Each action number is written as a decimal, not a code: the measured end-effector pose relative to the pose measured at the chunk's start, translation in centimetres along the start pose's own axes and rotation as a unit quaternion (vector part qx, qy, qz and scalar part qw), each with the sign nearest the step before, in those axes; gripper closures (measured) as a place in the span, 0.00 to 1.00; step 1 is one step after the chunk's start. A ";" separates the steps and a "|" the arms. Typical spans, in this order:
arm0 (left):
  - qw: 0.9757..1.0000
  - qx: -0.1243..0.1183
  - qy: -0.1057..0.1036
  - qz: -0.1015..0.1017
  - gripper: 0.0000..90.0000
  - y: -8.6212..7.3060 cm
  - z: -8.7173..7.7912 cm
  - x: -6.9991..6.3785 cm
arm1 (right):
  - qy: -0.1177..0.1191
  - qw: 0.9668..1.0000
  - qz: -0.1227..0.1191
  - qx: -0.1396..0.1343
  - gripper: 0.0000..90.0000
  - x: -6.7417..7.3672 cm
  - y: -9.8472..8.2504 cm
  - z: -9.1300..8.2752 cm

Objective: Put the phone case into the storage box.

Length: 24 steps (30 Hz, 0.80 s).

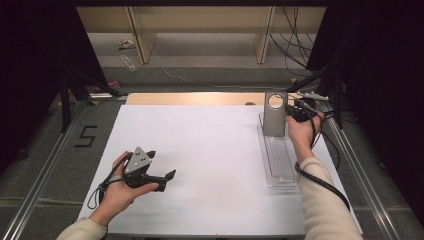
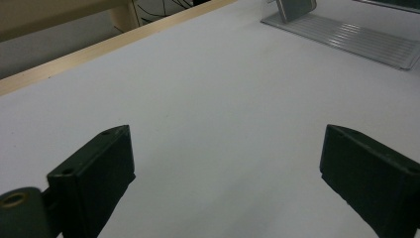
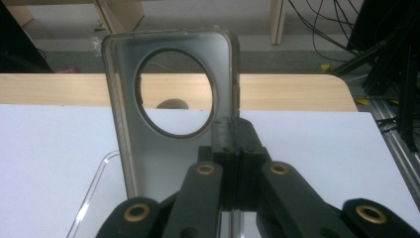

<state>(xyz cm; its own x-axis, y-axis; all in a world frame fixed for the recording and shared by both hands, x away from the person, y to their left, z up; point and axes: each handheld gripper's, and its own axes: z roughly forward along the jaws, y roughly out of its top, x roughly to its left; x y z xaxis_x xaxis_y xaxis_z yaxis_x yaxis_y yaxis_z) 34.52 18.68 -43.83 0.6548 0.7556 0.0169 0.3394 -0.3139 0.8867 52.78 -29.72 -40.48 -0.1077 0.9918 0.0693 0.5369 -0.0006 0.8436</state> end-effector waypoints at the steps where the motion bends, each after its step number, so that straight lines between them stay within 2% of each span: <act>1: 1.000 0.000 0.000 0.000 0.07 0.0 0.0 0.0 | -0.001 1.000 -0.001 0.001 1.00 0.0 0.0 0.1; 24: 1.000 0.000 0.001 0.000 0.07 0.0 0.0 0.0 | -0.011 1.000 -0.010 0.022 0.96 -0.3 0.0 1.5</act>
<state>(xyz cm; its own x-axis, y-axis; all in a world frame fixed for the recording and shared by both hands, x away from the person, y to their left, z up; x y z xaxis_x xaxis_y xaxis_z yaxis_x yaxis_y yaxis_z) 34.53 18.69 -43.83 0.6539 0.7564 0.0174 0.3394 -0.3138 0.8867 54.07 -29.82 -41.26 -0.1016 0.9940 0.0401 0.5706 0.0252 0.8208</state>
